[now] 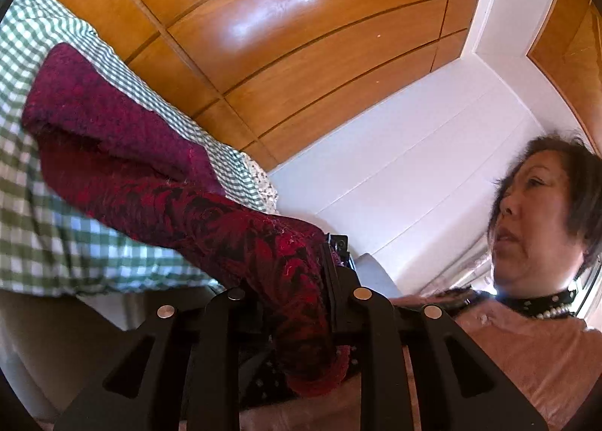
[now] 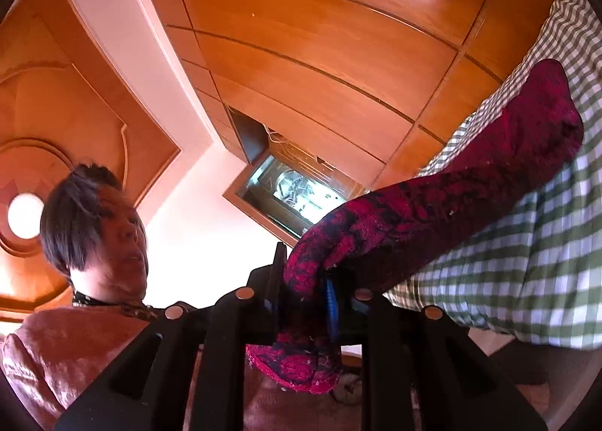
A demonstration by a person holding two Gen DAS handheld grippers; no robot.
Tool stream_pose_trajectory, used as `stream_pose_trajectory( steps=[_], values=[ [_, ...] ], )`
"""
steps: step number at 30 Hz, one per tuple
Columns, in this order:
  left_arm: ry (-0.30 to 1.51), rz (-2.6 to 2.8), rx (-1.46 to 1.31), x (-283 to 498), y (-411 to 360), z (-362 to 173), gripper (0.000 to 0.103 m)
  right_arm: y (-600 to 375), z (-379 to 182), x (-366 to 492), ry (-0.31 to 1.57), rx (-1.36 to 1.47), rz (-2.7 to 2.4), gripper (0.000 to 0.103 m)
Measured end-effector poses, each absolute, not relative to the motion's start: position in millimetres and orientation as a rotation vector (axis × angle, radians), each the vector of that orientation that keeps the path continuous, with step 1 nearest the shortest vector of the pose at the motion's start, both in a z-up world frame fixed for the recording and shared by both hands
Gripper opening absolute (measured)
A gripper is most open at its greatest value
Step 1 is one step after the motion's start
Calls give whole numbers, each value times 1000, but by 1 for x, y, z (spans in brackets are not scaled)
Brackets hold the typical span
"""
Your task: Fold small clothes
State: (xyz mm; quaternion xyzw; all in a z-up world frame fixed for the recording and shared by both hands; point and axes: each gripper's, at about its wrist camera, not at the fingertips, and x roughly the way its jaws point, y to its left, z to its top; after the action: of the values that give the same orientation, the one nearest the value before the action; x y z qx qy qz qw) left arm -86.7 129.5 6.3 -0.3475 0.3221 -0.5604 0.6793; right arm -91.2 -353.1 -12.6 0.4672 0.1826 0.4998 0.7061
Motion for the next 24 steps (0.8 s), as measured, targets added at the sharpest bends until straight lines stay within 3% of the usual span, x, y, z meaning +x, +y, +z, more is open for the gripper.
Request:
stream_pose_trajectory(
  steps=[10, 24],
  values=[
    [802, -1060, -793, 19, 120, 3, 22, -386, -40, -14, 436, 1234, 923, 23],
    [967, -815, -838, 140, 99, -61, 22, -401, -96, 75, 564, 1380, 654, 25]
  ],
)
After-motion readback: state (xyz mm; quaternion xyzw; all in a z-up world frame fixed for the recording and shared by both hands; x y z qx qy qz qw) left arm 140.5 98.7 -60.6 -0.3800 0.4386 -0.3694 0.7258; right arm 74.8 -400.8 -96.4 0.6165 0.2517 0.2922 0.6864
